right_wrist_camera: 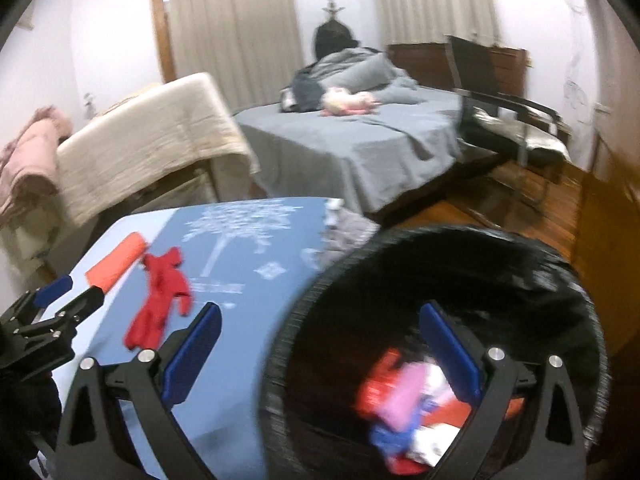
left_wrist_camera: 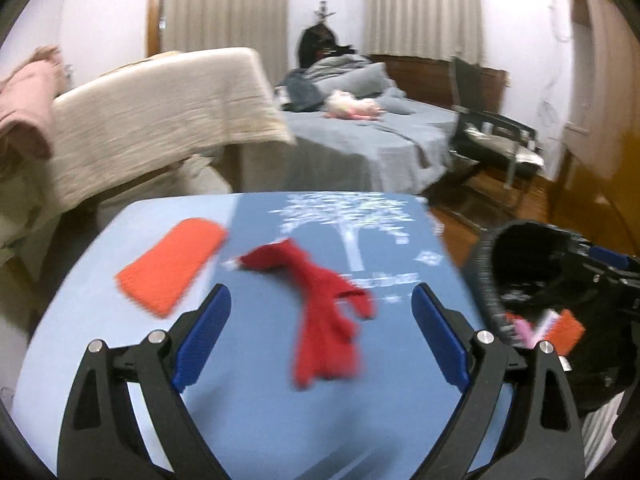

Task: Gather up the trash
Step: 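Move both tools back over the table toward the red gloves, then grasp the red gloves with the right tool while the left tool grasps the orange mesh sleeve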

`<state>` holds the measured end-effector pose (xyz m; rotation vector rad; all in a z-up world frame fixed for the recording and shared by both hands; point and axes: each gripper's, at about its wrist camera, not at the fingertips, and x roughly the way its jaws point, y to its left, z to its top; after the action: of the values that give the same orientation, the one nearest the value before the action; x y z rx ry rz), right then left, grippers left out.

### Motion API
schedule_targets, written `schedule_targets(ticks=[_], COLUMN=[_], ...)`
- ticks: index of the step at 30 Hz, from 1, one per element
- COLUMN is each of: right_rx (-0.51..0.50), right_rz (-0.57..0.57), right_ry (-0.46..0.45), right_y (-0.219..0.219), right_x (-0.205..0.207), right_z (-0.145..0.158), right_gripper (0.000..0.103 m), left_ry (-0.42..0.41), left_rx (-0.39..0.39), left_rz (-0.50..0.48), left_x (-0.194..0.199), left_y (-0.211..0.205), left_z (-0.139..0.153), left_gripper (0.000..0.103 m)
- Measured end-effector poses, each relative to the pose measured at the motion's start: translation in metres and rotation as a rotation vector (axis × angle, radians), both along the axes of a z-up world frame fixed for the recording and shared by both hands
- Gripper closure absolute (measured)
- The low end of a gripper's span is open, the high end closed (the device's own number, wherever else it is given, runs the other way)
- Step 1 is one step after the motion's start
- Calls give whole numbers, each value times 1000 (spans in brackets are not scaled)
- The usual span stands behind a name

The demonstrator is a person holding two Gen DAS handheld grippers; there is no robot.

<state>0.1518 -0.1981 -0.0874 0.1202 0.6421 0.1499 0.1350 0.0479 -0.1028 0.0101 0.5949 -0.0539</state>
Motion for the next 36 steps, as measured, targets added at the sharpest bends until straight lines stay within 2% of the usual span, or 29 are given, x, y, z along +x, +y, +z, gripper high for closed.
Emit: schedule_targets(ticks=[6,12,23,30,36], right_rx=[1,16,-31,-58,-71], right_rz=[119,188,213,237,269], right_ry=[6,44,129,196,201], right_y=[70,127,173,182,190], right_x=[30,57,101,111,111], right_z=[-8,-25,-60,-75,-77], right_gripper=[6,6,7,28,44], left_ry=[8,26,61,79,105], left_rx=[36,44,29,33,28], left_rz=[121,194,251,246,233], left_x=[3,9,38,64,91], left_y=[62,106,145,147,150], left_z=[-9,-17,-33,-41,-46], left_gripper=[14,14,14,14,14])
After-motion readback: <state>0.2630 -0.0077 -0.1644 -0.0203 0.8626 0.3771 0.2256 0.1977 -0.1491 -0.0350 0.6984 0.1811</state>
